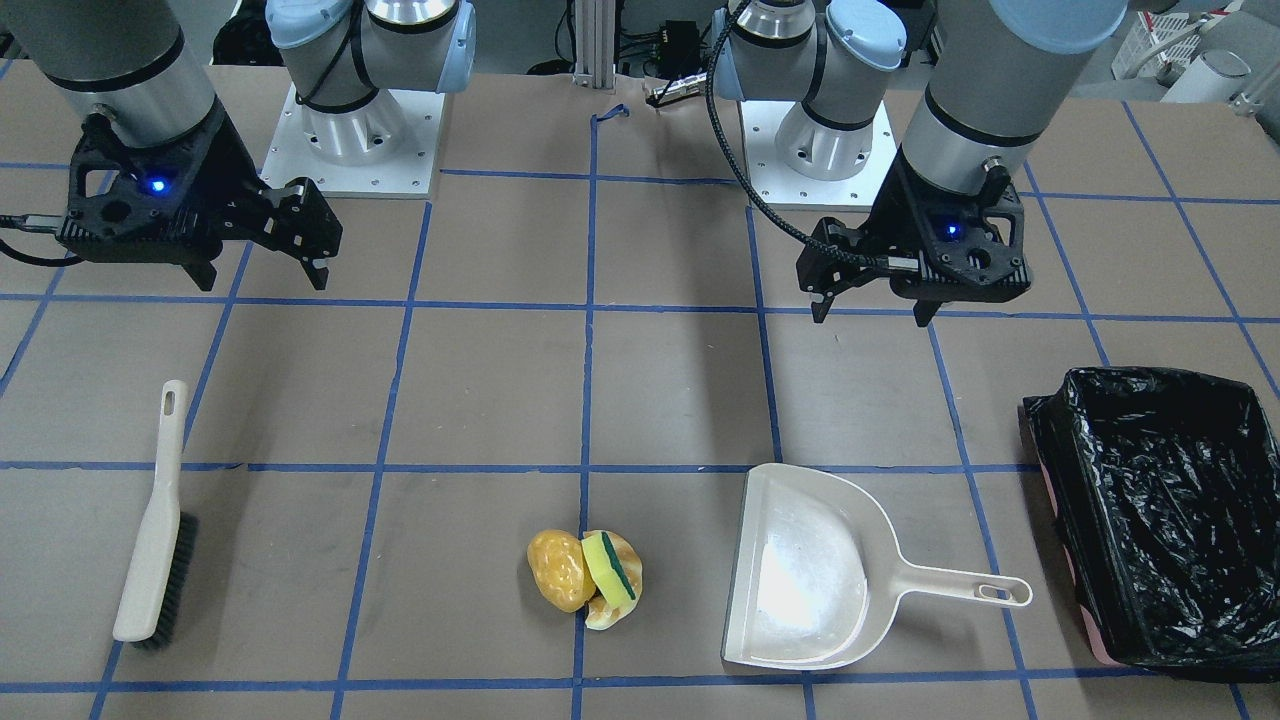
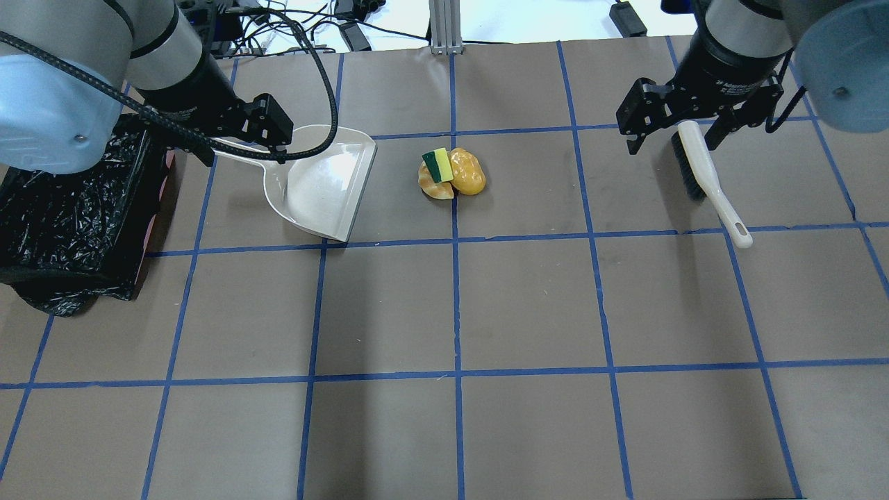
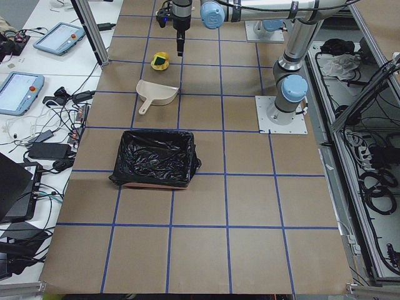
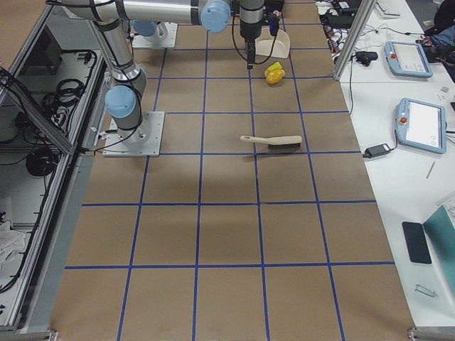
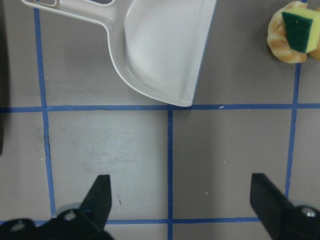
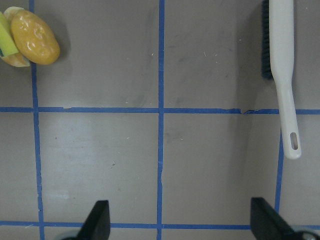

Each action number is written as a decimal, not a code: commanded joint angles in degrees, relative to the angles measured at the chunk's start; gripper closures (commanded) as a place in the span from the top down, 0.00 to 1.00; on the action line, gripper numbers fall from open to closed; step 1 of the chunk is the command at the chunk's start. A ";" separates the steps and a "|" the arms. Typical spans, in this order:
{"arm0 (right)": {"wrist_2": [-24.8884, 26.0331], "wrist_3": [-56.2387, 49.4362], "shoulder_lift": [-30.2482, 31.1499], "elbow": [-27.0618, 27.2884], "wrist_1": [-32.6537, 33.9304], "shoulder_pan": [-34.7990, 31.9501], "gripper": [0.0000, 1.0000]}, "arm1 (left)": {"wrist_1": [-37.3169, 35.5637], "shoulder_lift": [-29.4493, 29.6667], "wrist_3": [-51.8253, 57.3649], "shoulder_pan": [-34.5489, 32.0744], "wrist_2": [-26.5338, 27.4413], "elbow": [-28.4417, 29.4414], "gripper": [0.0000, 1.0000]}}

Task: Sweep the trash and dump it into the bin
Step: 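Grip the white dustpan handle while the right gripper lowers to the brush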

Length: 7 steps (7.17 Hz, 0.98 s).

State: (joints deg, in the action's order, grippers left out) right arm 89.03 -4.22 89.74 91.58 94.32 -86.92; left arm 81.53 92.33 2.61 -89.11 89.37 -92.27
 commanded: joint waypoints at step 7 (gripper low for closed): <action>5.35 -4.83 -2.29 0.78 1.03 9.90 1.00 | -8.28 6.17 30.35 1.66 -0.51 0.51 1.00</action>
State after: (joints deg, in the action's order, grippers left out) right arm 92.32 -8.08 88.09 91.84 95.05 -80.97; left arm 76.89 95.97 23.15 -87.97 89.02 -92.00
